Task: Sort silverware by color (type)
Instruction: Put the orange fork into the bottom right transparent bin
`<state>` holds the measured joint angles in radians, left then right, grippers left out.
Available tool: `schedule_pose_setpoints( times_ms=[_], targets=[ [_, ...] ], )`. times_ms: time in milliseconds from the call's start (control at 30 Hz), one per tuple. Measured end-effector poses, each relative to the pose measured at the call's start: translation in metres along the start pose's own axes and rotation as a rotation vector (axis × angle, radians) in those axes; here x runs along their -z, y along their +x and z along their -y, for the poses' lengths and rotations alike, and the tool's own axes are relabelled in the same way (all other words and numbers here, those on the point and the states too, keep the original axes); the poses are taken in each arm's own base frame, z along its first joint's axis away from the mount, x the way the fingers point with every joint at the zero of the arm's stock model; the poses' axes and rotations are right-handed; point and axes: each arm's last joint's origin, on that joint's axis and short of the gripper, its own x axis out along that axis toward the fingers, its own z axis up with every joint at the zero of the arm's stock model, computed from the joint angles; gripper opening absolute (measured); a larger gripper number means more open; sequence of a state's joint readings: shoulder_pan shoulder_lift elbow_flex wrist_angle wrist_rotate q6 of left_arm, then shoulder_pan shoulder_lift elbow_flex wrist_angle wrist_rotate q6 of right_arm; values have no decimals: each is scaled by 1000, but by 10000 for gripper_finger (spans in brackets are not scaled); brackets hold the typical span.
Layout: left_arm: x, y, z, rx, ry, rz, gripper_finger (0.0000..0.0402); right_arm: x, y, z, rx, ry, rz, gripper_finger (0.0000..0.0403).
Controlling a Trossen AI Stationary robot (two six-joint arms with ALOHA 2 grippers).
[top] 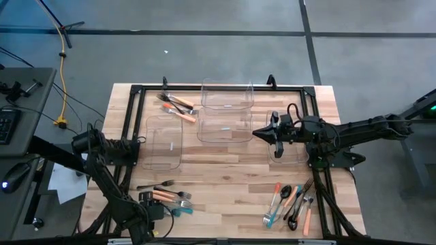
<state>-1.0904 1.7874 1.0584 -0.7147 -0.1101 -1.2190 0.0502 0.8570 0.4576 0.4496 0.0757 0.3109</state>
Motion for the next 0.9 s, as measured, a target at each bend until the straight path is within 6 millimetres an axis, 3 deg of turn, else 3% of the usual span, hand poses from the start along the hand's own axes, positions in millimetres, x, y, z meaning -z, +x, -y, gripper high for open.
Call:
schedule_pose_setpoints(
  times_ms=[300, 633, 900],
  targets=[
    [0, -2, -3, -15, 17, -5, 174, 0, 0, 0, 1, -3, -5, 0],
    [-1, -25, -7, 42, -31, 29, 168, 0, 0, 0, 2, -6, -5, 0],
    [-7, -12, -3, 41, -30, 46, 168, 1, 0, 0, 3, -6, -10, 0]
  ],
)
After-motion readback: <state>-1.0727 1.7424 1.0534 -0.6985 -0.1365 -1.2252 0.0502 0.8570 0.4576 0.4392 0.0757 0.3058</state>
